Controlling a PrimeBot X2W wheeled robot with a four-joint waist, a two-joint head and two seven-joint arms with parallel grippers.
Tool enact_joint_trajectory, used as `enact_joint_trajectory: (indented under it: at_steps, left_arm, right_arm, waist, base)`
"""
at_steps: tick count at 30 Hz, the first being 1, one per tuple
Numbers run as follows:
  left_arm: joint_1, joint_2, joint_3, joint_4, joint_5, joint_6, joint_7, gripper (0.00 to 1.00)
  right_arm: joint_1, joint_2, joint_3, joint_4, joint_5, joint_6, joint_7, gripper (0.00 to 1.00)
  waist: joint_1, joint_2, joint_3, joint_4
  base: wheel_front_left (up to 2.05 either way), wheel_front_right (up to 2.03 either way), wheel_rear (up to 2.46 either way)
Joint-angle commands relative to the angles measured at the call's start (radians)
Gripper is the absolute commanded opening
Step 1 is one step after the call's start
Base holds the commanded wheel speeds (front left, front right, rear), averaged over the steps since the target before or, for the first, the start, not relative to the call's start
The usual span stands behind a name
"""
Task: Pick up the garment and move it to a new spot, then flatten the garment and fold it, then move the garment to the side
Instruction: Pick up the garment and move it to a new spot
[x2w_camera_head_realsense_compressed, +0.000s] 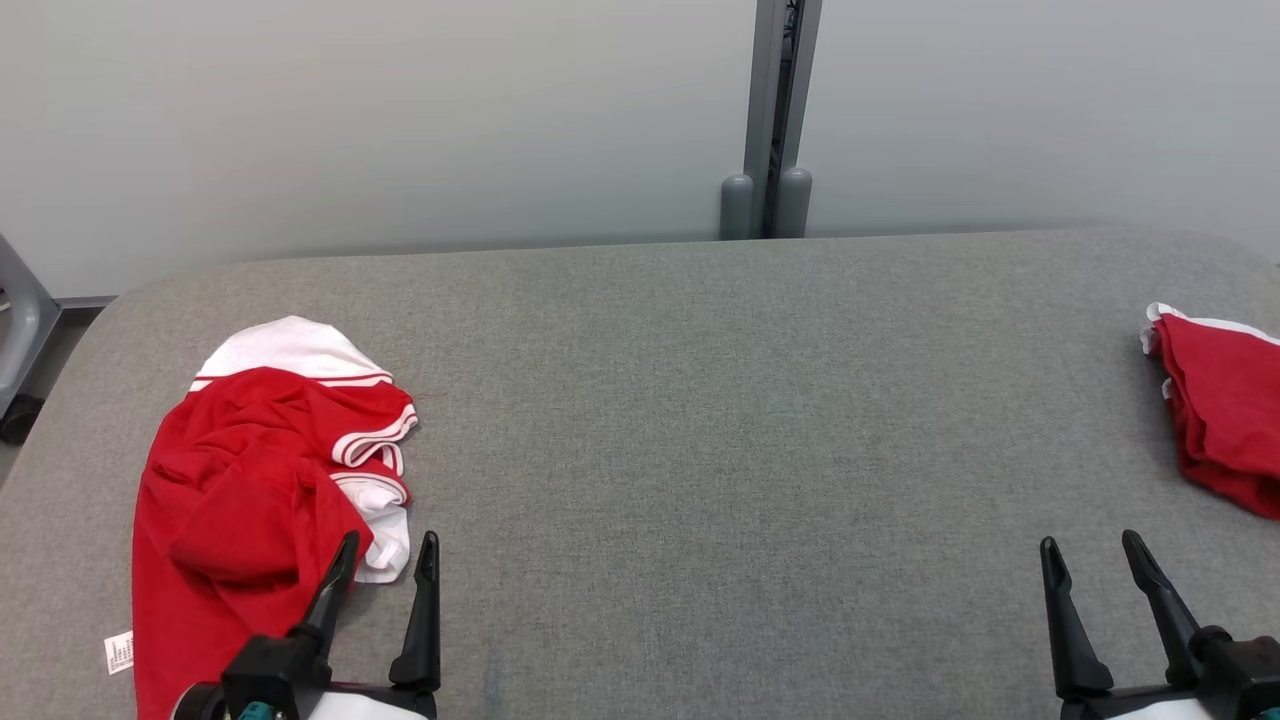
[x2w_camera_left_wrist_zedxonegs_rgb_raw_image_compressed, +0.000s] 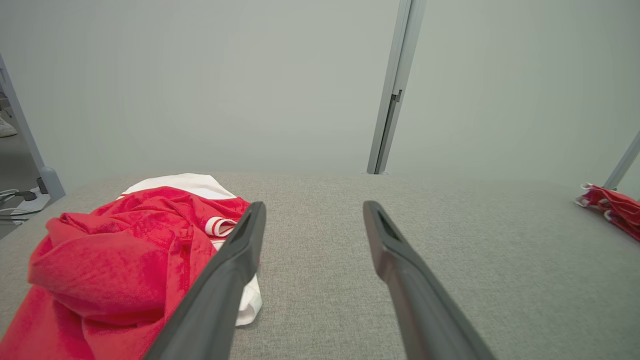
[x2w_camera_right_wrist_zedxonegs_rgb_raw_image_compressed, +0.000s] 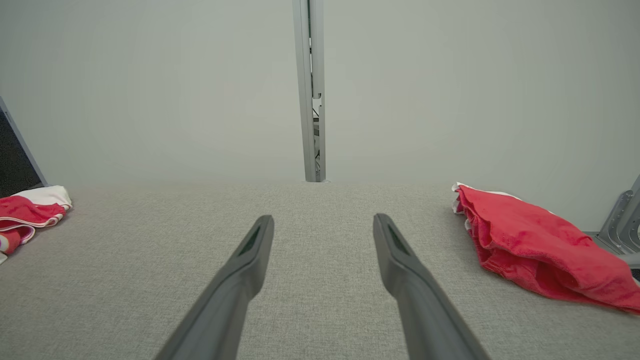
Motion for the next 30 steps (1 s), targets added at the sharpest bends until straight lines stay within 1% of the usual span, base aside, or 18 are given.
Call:
enact_joint_trajectory:
  at_steps: [1,7,10,15,24,27,30]
  left_arm:
    - [-0.007,0.003,0.004,0.001,0.002,0.002,0.0,1.0]
    - [-0.01,0.003,0.005,0.0,0.009,-0.001,0.0,1.0]
    - [-0.019,0.003,-0.001,0.002,0.011,-0.005,0.0,1.0]
    - [-0.03,0.004,-0.013,-0.004,-0.007,0.006,0.0,1.0]
    - [-0.02,0.004,-0.003,-0.01,-0.023,0.018,0.0,1.0]
    - [-0.012,0.003,0.009,-0.016,-0.031,0.025,0.0,1.0]
    - [-0.009,0.002,0.013,-0.019,-0.034,0.022,0.0,1.0]
  right_arm:
    - [0.0,-0.002,-0.001,0.003,0.005,0.0,-0.005,1.0]
    - [-0.003,-0.002,0.001,0.006,0.008,0.0,-0.005,1.0]
    - [0.005,-0.002,-0.006,0.007,0.01,0.0,-0.004,1.0]
    - [0.013,-0.002,0.001,0.005,0.015,0.0,-0.005,1.0]
    - [-0.013,-0.003,0.038,0.004,0.0,0.0,-0.005,1.0]
    - [-0.02,-0.003,0.064,0.009,0.0,0.0,-0.005,1.0]
    - [-0.028,-0.003,0.076,0.014,0.001,0.0,-0.005,1.0]
  waist:
    - [0.0,-0.0001,0.0,0.0]
    - [0.0,-0.0001,0.002,0.002]
    - [0.0,-0.0001,0.003,0.017]
    - [0.0,-0.0001,0.007,0.105]
    - [0.0,-0.0001,0.008,0.301]
    - [0.0,-0.0001,0.006,0.341]
    - [0.0,-0.0001,0.006,0.36]
  base:
    - [0.0,0.0,0.0]
    - [0.0,0.0,0.0]
    - [0.0,0.0,0.0]
    - [0.0,0.0,0.0]
    - [0.0,0.0,0.0]
    - [0.0,0.0,0.0]
    - [0.0,0.0,0.0]
